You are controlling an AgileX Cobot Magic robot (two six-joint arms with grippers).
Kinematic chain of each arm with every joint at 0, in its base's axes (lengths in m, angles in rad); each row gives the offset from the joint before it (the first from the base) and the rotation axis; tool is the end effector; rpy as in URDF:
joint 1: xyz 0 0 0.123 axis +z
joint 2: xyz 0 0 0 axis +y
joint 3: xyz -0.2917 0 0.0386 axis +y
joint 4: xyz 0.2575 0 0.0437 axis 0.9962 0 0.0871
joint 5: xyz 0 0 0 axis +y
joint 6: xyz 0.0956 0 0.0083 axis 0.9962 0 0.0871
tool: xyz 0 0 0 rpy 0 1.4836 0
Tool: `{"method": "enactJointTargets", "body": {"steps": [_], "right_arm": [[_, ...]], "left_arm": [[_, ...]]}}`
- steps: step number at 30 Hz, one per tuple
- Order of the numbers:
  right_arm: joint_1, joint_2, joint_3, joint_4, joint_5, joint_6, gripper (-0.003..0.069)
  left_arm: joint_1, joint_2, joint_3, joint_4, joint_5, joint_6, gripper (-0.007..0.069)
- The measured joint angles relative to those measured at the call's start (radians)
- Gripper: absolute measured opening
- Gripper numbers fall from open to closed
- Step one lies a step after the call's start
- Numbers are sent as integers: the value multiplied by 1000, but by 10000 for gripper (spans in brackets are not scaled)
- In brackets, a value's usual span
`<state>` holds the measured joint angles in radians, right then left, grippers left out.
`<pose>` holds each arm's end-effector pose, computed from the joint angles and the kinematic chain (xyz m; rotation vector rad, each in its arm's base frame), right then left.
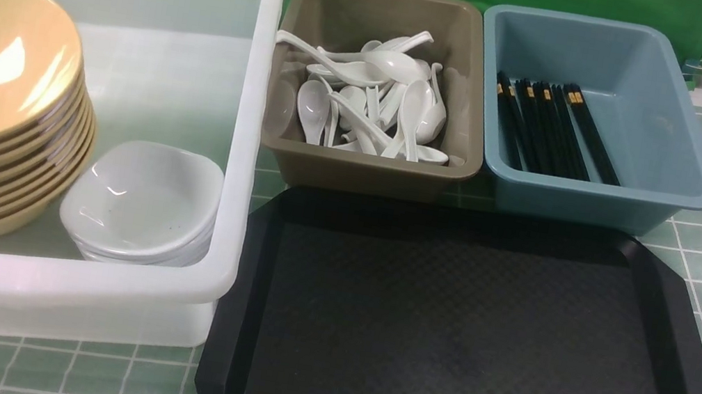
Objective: On blue table put chopsticks spoon bowls plates into blue grey white boxes.
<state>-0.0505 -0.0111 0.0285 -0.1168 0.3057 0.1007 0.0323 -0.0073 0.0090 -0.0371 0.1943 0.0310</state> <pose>0.0591 -0.0064 0.1753 0.0609 1.8042 -0.0753 0.0610 0.0013 0.1923 -0.0263 1.6793 0.0142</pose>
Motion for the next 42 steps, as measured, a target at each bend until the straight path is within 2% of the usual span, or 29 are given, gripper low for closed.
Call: {"method": "enactJointTargets", "body": {"steps": [3,9,42], "right_arm": [[0,-1,0,0,0,0,48],[0,-1,0,0,0,0,48],[0,-1,0,0,2,0,67]], "left_arm": [[0,-3,16,-2,3,0,-11],[1,-4,16,-5,108,0,-11],[1,-4,16,-5,111,-2,-11]]}}
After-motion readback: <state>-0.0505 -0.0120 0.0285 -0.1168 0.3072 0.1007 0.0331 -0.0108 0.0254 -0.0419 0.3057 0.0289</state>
